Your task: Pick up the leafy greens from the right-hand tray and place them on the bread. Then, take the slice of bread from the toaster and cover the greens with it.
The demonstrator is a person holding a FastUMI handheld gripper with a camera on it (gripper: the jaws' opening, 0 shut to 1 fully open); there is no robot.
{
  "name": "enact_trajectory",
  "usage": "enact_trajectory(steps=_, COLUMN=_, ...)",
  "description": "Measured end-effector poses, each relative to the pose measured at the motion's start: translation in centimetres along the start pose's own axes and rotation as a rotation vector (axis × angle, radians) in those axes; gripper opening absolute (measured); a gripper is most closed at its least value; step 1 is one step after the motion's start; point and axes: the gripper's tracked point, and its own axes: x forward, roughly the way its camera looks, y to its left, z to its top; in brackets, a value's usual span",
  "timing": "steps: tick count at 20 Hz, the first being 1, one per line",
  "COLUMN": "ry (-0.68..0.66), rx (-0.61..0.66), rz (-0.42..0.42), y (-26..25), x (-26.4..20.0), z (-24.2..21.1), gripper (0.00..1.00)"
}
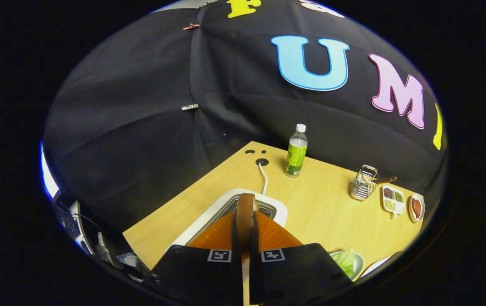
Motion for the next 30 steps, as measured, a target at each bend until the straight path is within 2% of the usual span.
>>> enact_trajectory(steps=6, ry=-0.084, rx=0.105, rz=0.043, y=-1.3, x=-3.6, z=4.0, gripper=0.1)
enact_trajectory(steps=9, ry=-0.125, rx=0.12, rz=0.035, y=-3.1, x=-5.7, z=5.6, gripper=0.1)
enact_trajectory(steps=13, ry=-0.14, rx=0.136, rz=-0.008, y=-6.8, x=-8.4, z=5.6, gripper=0.1)
enact_trajectory(steps=16, ry=-0.12, rx=0.169, rz=-0.054, y=-10.4, x=-10.2, z=4.0, gripper=0.1)
enact_trajectory(steps=19, ry=-0.035, rx=0.258, rz=-0.038, y=-12.4, x=-11.5, z=0.2, gripper=0.1)
enact_trajectory(steps=23, ry=0.035, rx=0.286, rz=-0.042, y=-15.5, x=-12.0, z=-4.0, gripper=0.1)
enact_trajectory(steps=30, ry=0.126, rx=0.414, rz=0.009, y=-18.8, x=-9.6, z=-9.6, gripper=0.1)
